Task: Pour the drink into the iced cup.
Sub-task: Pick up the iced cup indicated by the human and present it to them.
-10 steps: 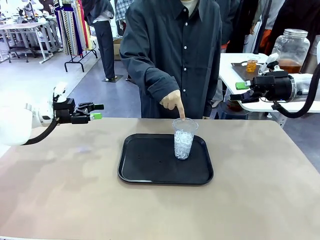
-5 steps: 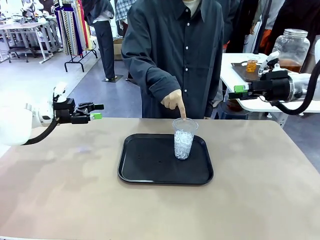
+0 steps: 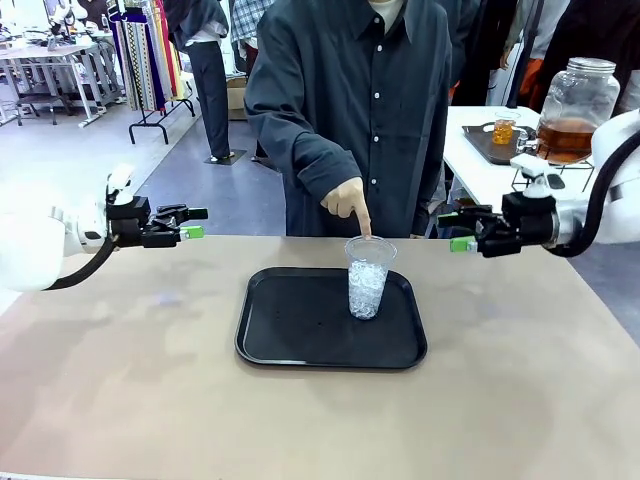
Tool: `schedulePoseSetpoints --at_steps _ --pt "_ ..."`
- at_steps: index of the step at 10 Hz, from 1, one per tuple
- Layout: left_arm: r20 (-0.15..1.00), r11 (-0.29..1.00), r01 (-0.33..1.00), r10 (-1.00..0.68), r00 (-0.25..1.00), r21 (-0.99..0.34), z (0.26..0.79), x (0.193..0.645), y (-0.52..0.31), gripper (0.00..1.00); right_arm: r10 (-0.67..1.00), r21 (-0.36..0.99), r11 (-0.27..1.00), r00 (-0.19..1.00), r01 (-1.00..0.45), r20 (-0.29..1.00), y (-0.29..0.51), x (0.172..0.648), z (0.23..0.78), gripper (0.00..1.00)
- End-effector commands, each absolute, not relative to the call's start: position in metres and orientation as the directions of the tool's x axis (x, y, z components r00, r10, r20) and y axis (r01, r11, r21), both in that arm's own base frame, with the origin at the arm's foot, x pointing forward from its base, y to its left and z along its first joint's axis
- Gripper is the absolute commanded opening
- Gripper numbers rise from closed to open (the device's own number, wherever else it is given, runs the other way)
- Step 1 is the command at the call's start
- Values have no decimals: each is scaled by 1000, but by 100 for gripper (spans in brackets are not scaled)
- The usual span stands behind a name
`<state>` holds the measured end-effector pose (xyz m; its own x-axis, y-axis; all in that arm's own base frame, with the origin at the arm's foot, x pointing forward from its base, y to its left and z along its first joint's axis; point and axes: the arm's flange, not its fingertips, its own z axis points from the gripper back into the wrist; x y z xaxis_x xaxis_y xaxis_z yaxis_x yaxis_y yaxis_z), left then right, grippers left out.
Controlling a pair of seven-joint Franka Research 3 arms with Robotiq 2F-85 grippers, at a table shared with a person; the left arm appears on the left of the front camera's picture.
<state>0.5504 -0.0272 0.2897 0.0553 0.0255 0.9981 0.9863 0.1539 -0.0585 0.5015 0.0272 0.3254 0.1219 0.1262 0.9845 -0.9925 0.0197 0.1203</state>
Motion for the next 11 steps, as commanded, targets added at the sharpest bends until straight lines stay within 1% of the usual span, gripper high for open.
schedulePoseSetpoints --at_steps 1,3,4,7,8,9,11 --pt "998 152 987 30 55 -59 295 549 -28 100 82 -5 49 -1 -999 997 37 497 304 100" --pt "998 152 987 30 55 -59 295 549 -28 100 86 -10 89 -2 -996 996 37 495 292 100" --pt "998 152 987 30 55 -59 295 549 -28 100 93 30 31 33 -999 995 30 496 300 100" --pt "998 152 987 30 55 -59 295 549 -28 100 93 30 31 33 -999 995 30 496 300 100" --pt "998 152 987 30 55 -59 295 549 -28 100 85 16 43 20 -999 996 30 496 293 100" --pt "998 152 987 30 55 -59 295 549 -28 100 82 26 56 31 -998 996 37 499 285 100" --pt "998 152 987 30 55 -59 295 549 -28 100 61 3 64 7 -998 998 61 503 264 100"
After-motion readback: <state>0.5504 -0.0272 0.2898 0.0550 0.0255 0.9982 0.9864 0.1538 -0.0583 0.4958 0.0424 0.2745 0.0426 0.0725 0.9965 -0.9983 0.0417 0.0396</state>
